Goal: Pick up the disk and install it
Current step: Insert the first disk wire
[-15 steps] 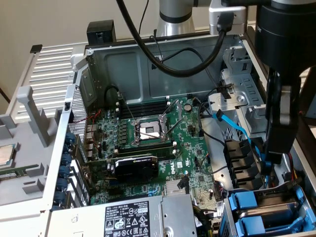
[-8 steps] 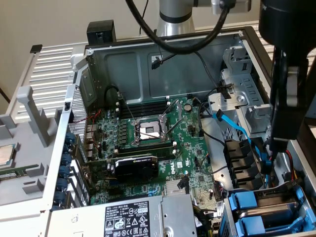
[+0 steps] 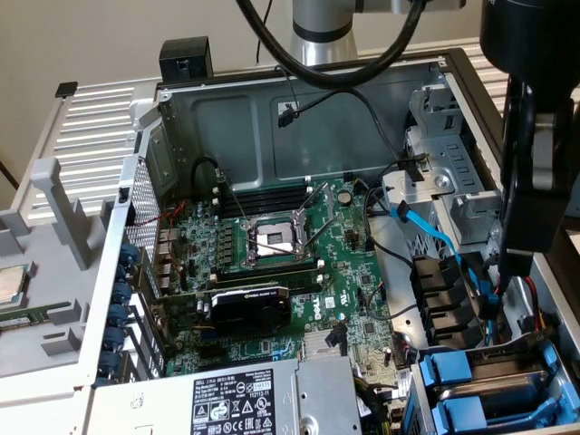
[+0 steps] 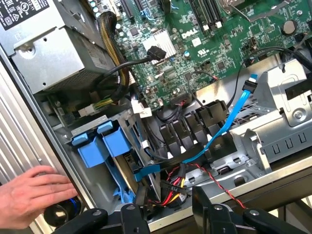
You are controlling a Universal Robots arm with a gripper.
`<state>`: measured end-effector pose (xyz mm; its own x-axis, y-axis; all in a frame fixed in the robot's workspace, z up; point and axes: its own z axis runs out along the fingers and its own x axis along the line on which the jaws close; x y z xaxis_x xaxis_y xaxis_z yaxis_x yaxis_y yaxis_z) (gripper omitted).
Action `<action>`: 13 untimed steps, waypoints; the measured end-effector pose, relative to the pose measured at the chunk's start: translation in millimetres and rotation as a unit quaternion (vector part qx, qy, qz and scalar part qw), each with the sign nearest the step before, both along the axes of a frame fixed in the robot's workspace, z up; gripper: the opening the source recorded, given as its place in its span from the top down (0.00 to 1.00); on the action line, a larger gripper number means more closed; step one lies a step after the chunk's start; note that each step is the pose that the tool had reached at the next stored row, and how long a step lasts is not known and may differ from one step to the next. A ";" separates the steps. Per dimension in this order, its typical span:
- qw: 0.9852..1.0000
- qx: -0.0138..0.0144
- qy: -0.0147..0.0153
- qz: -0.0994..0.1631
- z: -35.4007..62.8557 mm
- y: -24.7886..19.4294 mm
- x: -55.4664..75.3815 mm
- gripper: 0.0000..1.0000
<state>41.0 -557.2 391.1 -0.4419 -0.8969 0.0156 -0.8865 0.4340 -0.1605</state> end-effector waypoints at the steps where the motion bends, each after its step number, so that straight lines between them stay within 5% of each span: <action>1: 1.000 0.000 0.000 0.000 0.0 0.0 0.0 0.51; 11: 1.000 0.000 0.000 0.000 0.0 0.0 0.0 0.51; 13: 1.000 0.000 -0.003 0.001 -0.1 -0.1 -1.7 0.51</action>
<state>39.3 -557.3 391.0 -0.4401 -0.8979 0.0124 -0.8863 0.4322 -0.1665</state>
